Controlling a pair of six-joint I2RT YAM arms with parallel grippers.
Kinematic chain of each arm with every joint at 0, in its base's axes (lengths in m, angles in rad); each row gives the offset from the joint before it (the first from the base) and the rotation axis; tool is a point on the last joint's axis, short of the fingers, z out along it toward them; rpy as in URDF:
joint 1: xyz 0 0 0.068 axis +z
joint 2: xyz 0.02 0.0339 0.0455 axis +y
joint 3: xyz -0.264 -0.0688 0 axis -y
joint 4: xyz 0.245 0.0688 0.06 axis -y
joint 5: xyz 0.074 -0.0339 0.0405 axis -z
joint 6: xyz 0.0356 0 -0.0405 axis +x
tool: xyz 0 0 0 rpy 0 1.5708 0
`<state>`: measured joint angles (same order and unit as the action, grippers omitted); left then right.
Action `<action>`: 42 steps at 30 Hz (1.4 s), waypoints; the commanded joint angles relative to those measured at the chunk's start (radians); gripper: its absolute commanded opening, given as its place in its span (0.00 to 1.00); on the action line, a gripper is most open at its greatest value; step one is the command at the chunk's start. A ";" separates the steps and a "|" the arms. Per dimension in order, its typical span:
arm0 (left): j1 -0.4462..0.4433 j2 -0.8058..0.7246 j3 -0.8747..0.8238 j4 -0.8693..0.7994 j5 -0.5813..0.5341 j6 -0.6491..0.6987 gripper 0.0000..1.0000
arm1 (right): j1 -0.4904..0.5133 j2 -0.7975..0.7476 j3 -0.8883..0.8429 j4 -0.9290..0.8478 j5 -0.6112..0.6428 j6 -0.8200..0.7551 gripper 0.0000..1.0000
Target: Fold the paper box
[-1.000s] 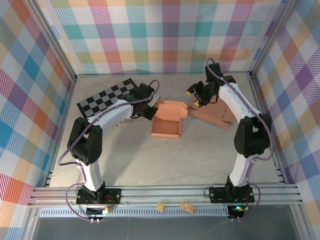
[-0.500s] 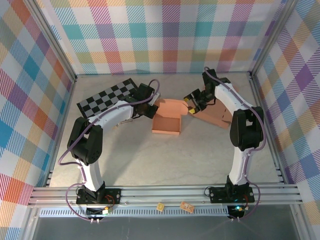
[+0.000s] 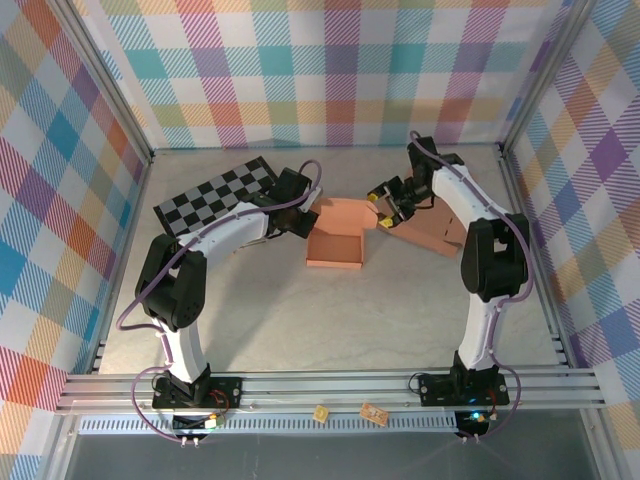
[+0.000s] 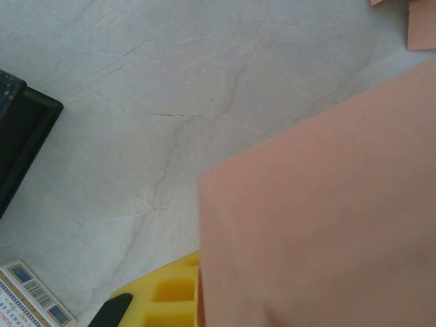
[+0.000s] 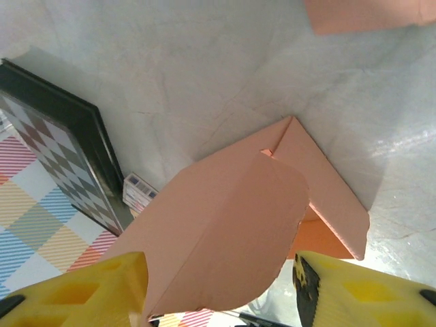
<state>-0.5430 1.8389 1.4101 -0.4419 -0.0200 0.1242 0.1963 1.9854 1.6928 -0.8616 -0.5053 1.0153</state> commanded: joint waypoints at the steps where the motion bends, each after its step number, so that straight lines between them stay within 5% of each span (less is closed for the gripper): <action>1: -0.010 -0.015 0.003 -0.001 -0.009 0.012 0.00 | -0.031 -0.021 0.042 -0.030 0.003 -0.058 0.60; 9: -0.011 -0.013 0.009 -0.007 -0.012 0.009 0.00 | -0.040 0.067 0.124 -0.036 -0.061 -0.068 0.58; 29: -0.018 -0.003 0.017 -0.002 -0.014 -0.023 0.01 | 0.010 0.042 -0.020 0.078 -0.168 0.007 0.54; 42: -0.039 0.023 0.046 -0.014 -0.031 -0.181 0.00 | 0.040 -0.048 -0.157 0.178 -0.164 0.196 0.53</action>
<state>-0.5682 1.8526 1.4479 -0.4679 -0.0463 -0.0055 0.2272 1.9820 1.5562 -0.7292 -0.6483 1.1355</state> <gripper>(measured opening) 0.050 0.533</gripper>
